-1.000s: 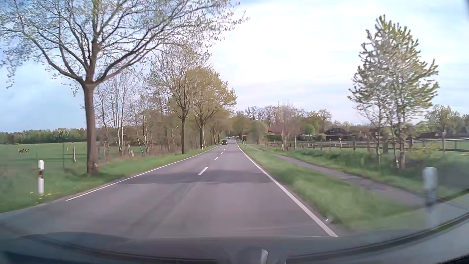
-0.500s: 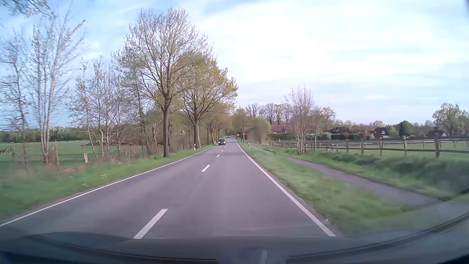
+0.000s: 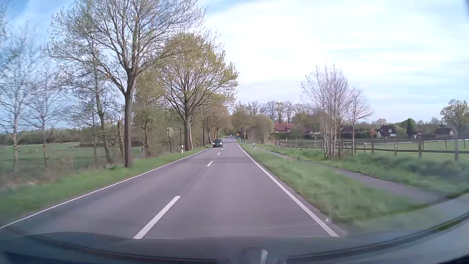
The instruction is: Follow the waypoints while adhering to traffic rules and regulations
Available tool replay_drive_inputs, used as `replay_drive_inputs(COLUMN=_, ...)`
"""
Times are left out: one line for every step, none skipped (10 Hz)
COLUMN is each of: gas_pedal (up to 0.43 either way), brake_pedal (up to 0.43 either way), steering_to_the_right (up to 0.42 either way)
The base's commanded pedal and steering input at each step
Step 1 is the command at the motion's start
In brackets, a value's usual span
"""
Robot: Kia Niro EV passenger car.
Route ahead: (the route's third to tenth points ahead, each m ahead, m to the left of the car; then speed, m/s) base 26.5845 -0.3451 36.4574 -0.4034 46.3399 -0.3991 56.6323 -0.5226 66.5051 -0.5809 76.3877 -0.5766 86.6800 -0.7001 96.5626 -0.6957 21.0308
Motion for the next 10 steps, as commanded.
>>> replay_drive_inputs(gas_pedal=0.000, brake_pedal=0.000, steering_to_the_right=-0.004)
replay_drive_inputs(gas_pedal=0.000, brake_pedal=0.000, steering_to_the_right=-0.005)
replay_drive_inputs(gas_pedal=0.000, brake_pedal=0.000, steering_to_the_right=-0.005)
replay_drive_inputs(gas_pedal=0.000, brake_pedal=0.000, steering_to_the_right=-0.005)
replay_drive_inputs(gas_pedal=0.000, brake_pedal=0.006, steering_to_the_right=-0.005)
replay_drive_inputs(gas_pedal=0.000, brake_pedal=0.012, steering_to_the_right=-0.005)
replay_drive_inputs(gas_pedal=0.000, brake_pedal=0.024, steering_to_the_right=-0.005)
replay_drive_inputs(gas_pedal=0.000, brake_pedal=0.079, steering_to_the_right=-0.005)
replay_drive_inputs(gas_pedal=0.000, brake_pedal=0.110, steering_to_the_right=-0.005)
replay_drive_inputs(gas_pedal=0.000, brake_pedal=0.128, steering_to_the_right=-0.005)
